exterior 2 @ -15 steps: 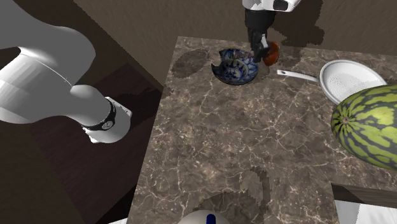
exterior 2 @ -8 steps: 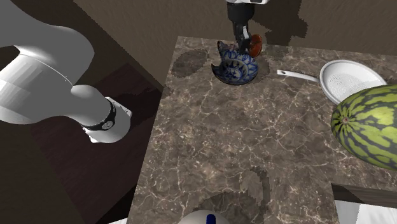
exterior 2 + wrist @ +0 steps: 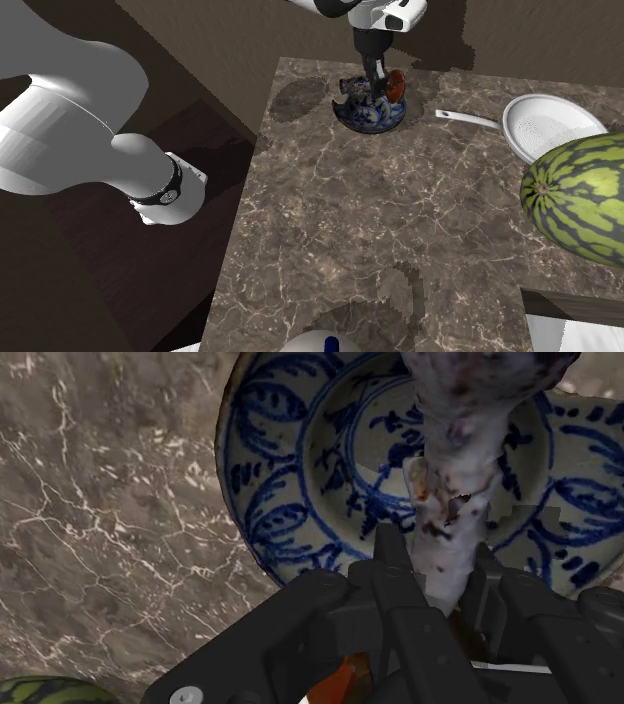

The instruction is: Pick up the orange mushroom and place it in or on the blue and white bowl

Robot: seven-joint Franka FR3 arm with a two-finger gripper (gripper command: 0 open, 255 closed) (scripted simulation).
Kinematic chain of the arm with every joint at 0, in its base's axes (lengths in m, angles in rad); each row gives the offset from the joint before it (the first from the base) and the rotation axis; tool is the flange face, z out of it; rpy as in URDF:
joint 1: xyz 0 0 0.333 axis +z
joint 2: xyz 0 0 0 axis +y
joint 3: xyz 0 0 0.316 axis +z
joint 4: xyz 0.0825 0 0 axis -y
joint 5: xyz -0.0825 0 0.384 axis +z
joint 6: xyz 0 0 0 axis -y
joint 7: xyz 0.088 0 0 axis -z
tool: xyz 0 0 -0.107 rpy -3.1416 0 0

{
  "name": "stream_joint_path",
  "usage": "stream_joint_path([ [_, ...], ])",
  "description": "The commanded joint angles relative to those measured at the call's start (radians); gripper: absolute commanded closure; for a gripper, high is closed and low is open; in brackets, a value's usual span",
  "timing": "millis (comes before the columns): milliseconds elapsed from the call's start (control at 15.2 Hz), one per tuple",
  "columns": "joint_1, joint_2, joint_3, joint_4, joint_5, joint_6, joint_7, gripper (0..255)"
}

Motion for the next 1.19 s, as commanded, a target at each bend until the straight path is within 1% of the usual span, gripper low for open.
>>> stream_joint_path([
  [0,0.0,0.025,-0.002,-0.008,-0.039,0.022,0.031,255],
  [66,0.001,0.045,-0.005,-0.011,-0.071,0.036,0.056,255],
  [594,0.002,0.045,-0.006,-0.011,-0.071,0.036,0.056,255],
  [660,0.002,0.045,-0.006,-0.011,-0.071,0.036,0.056,0],
  [990,0.002,0.045,-0.006,-0.011,-0.071,0.036,0.056,0],
  [1122,-0.001,-0.036,0.011,-0.011,0.043,-0.011,-0.024,0],
])
